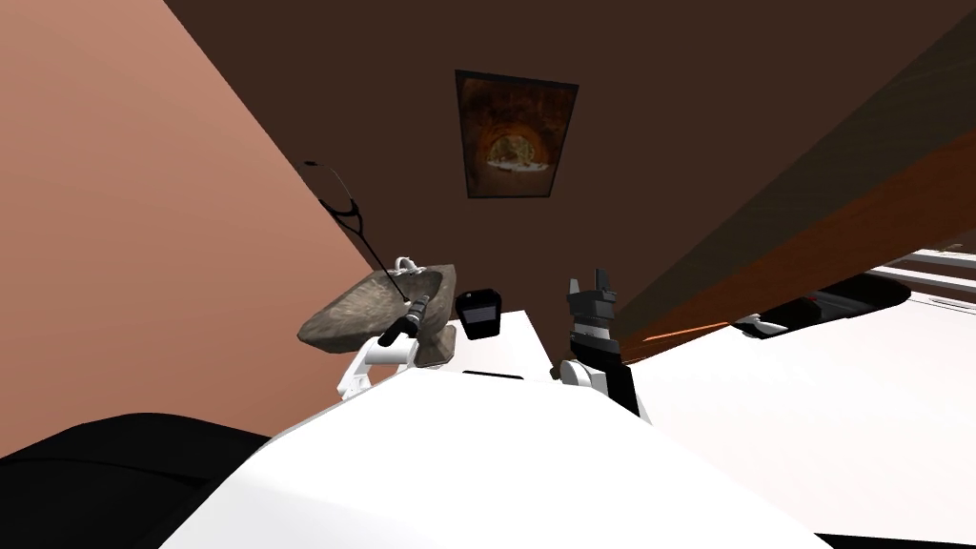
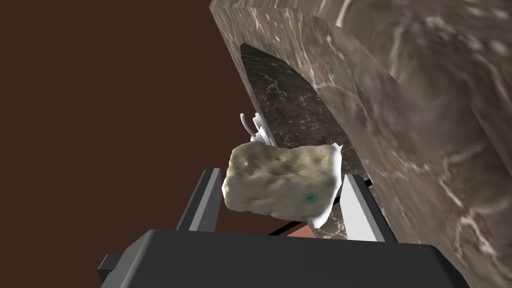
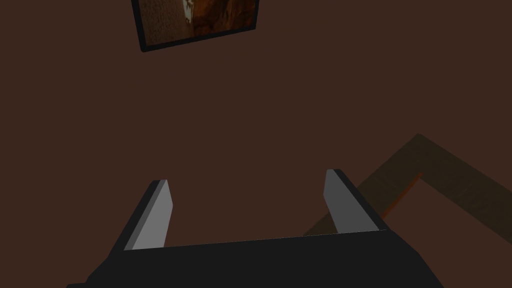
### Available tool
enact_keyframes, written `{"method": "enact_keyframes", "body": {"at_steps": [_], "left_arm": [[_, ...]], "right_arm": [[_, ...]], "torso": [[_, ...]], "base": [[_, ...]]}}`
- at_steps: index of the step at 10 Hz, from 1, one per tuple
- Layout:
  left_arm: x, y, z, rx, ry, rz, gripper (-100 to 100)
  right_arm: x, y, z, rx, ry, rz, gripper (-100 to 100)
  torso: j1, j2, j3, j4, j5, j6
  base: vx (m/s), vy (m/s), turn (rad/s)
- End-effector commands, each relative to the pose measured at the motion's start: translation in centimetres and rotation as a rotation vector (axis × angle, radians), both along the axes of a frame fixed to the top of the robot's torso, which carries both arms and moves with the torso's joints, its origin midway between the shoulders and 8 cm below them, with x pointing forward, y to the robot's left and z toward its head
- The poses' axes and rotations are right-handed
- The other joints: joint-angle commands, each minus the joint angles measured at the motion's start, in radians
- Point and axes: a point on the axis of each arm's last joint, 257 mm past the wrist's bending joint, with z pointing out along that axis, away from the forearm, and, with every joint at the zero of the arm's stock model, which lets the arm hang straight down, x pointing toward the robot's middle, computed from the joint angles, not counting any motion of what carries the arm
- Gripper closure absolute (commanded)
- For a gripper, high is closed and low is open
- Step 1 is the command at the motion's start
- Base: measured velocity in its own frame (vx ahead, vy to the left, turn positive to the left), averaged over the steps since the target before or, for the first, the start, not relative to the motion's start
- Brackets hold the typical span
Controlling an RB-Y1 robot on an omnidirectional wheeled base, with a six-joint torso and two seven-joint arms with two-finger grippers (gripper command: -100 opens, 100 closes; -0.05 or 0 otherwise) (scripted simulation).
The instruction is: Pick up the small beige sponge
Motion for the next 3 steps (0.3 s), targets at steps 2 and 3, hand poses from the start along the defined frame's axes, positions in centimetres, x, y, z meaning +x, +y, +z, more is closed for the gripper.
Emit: {"method": "enact_keyframes", "body": {"at_steps": [2,3], "left_arm": [[-0.46,-0.63,0.15,0.0,0.001,-0.009,100],[-0.51,-0.7,0.17,0.0,0.001,-0.01,0]], "right_arm": [[0.0,0.0,0.0,0.0,0.0,0.0,0],[0.0,0.0,0.0,0.0,0.0,0.0,0]], "torso": [[0.0,0.0,0.0,0.0,0.0,0.0],[-0.001,0.0,0.0,0.0,0.0,0.001]], "base": [[0.025,0.006,0.062],[0.0,0.0,0.0]]}}
